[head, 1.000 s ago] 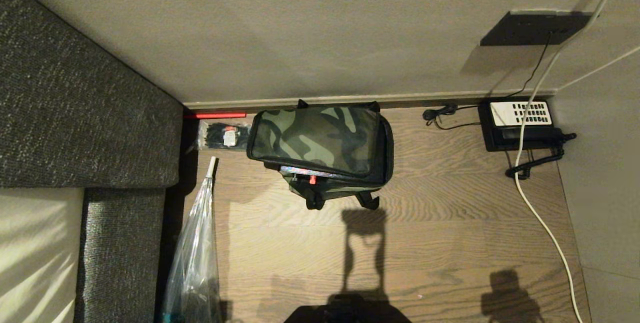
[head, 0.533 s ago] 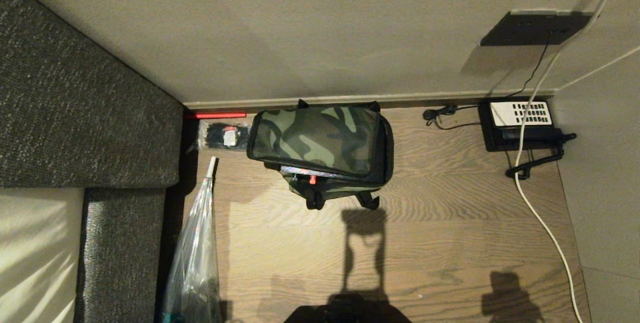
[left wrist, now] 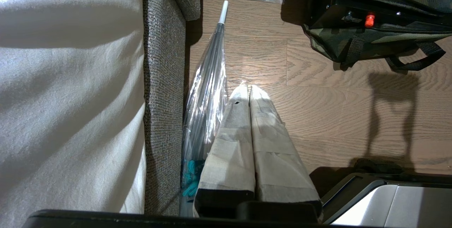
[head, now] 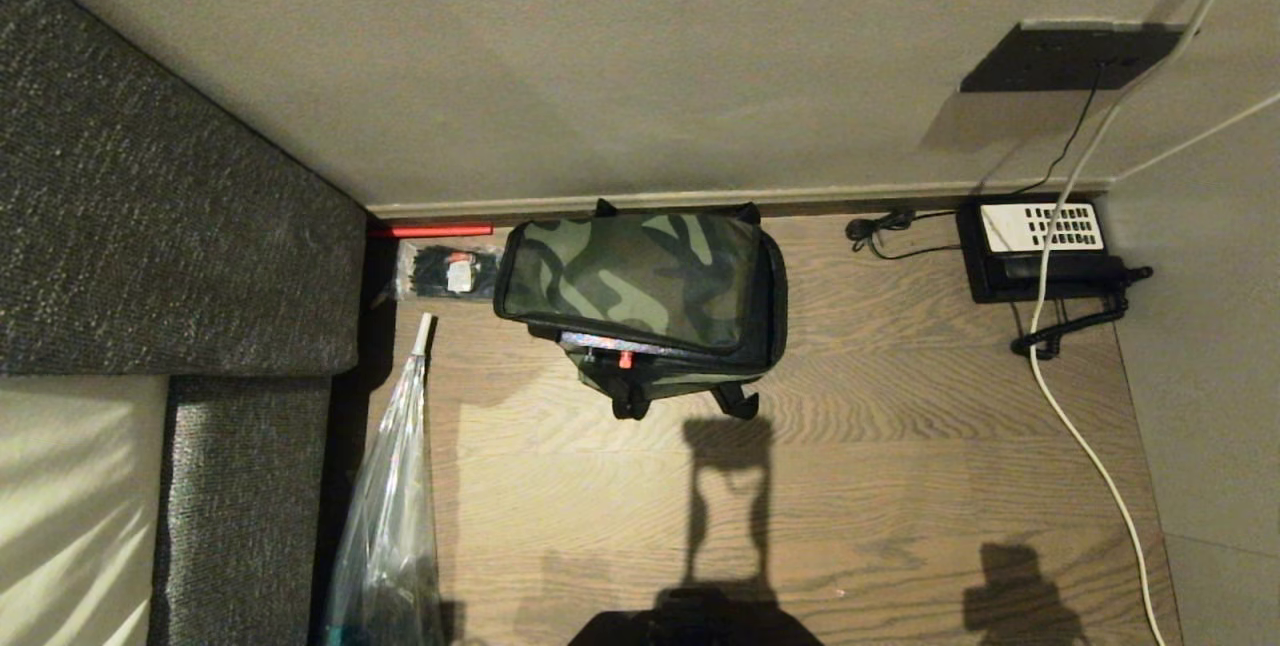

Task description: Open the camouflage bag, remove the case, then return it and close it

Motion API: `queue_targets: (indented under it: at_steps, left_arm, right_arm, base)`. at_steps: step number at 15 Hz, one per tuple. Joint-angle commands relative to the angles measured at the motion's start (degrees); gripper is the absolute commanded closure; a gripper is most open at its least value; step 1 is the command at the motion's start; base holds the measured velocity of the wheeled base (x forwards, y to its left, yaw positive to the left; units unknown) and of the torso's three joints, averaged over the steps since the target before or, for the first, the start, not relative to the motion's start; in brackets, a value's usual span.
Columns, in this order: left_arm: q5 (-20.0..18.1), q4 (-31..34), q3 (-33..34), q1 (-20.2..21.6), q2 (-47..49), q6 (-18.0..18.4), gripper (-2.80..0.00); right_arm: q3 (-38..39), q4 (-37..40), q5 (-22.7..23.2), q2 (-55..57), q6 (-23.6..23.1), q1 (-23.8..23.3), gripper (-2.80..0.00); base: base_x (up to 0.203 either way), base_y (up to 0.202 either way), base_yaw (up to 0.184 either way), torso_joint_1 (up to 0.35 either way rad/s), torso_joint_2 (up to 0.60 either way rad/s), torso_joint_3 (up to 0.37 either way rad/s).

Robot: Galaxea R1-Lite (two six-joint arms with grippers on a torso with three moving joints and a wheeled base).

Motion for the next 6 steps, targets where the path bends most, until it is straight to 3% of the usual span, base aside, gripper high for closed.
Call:
queue_targets:
  at_steps: [1, 6]
  left_arm:
    - [0.04, 0.02, 0.18, 0.02, -0.11, -0.04, 0.00]
    - [0.04, 0.02, 0.18, 0.02, -0.11, -0.04, 0.00]
  right_arm:
    - [0.18, -0.13, -0.01, 0.41, -0.05, 0.02, 0.00]
    - [0.00, -0.13, 0.08, 0.41, 0.21, 0.07, 0.00]
  base:
    - [0.000, 0.000, 0.000, 0.000, 0.00, 0.000]
    - [0.000, 0.000, 0.000, 0.000, 0.00, 0.000]
